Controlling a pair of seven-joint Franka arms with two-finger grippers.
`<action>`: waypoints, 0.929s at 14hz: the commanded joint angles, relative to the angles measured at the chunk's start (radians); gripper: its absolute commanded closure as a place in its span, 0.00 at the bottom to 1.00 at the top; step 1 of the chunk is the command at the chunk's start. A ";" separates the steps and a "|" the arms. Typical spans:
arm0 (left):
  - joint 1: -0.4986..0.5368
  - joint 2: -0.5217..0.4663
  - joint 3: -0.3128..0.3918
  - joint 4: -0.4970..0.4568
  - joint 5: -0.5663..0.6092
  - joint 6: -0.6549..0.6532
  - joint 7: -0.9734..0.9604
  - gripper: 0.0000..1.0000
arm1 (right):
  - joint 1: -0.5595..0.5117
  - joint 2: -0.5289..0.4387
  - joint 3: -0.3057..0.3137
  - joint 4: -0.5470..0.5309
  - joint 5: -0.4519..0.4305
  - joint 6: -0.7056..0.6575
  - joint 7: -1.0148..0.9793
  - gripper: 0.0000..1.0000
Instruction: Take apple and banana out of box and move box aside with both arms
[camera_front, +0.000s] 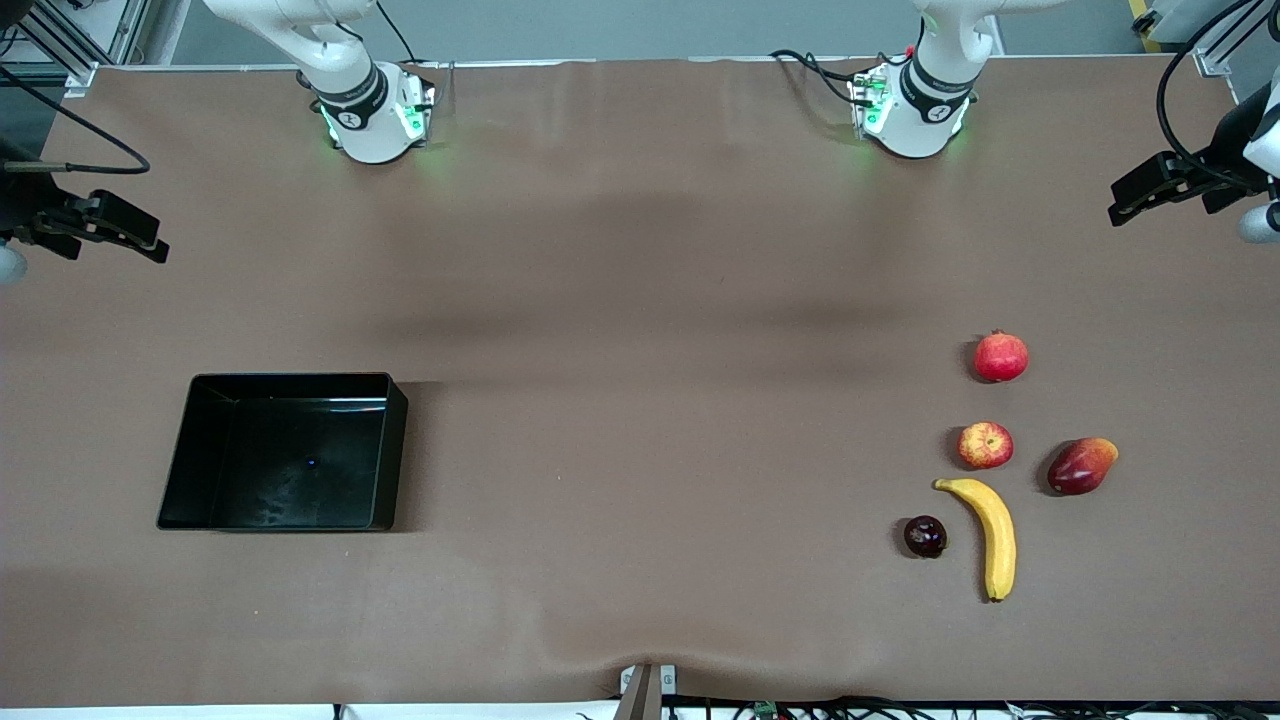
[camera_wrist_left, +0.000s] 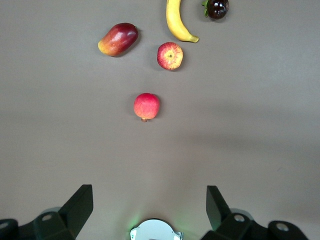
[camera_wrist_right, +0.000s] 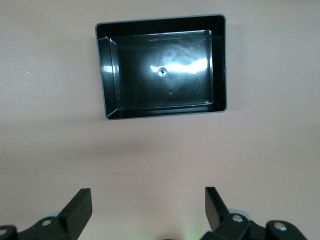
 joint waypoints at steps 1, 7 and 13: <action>0.006 -0.016 0.002 -0.003 -0.015 0.008 0.010 0.00 | -0.012 -0.012 0.005 0.008 -0.012 -0.018 -0.018 0.00; 0.003 -0.013 -0.001 0.013 -0.015 0.005 0.025 0.00 | -0.010 -0.011 0.005 0.008 -0.018 -0.015 -0.020 0.00; 0.001 -0.003 -0.001 0.043 -0.011 0.005 0.022 0.00 | -0.004 -0.009 0.010 0.008 -0.029 -0.006 -0.018 0.00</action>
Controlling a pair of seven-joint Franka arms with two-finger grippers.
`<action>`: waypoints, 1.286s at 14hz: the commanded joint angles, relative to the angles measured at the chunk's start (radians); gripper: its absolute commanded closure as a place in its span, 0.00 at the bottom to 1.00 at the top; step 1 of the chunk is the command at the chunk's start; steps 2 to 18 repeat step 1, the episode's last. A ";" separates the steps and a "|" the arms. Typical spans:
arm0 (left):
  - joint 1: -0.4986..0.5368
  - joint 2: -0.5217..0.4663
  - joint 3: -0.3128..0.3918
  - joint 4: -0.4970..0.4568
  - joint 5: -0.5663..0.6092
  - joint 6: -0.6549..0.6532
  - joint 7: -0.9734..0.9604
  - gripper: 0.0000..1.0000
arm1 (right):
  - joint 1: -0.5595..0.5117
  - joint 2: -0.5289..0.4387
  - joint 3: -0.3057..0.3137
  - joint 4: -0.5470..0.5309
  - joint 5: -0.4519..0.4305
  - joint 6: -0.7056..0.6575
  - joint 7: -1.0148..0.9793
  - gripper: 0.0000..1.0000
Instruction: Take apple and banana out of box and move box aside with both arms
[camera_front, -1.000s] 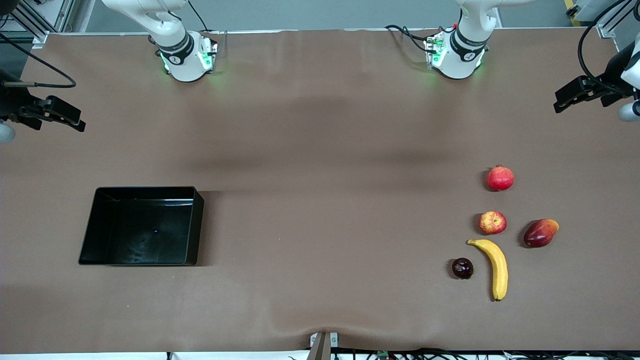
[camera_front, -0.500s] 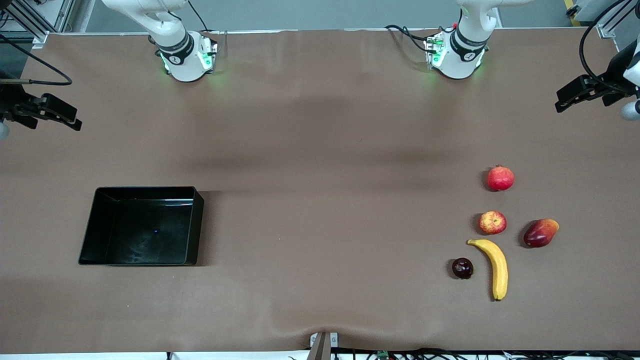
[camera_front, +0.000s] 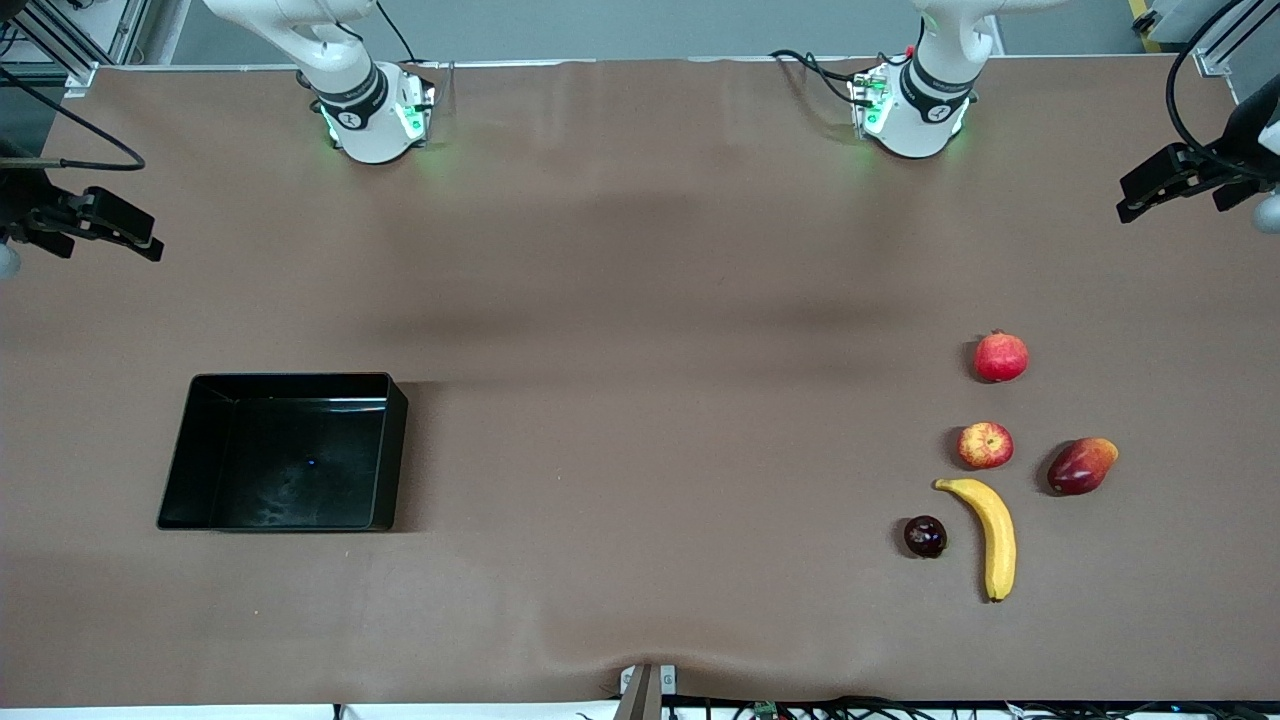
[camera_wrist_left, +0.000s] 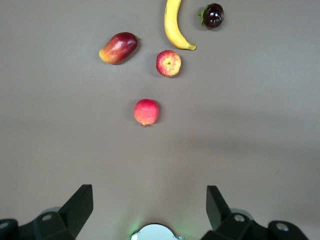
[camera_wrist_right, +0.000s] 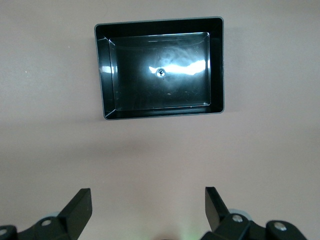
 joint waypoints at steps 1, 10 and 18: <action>0.002 0.000 0.000 0.017 -0.012 0.002 0.010 0.00 | -0.005 -0.009 0.007 0.003 -0.019 -0.003 -0.007 0.00; 0.002 0.000 0.000 0.017 -0.012 0.002 0.010 0.00 | -0.005 -0.009 0.007 0.003 -0.019 -0.003 -0.007 0.00; 0.002 0.000 0.000 0.017 -0.012 0.002 0.010 0.00 | -0.005 -0.009 0.007 0.003 -0.019 -0.003 -0.007 0.00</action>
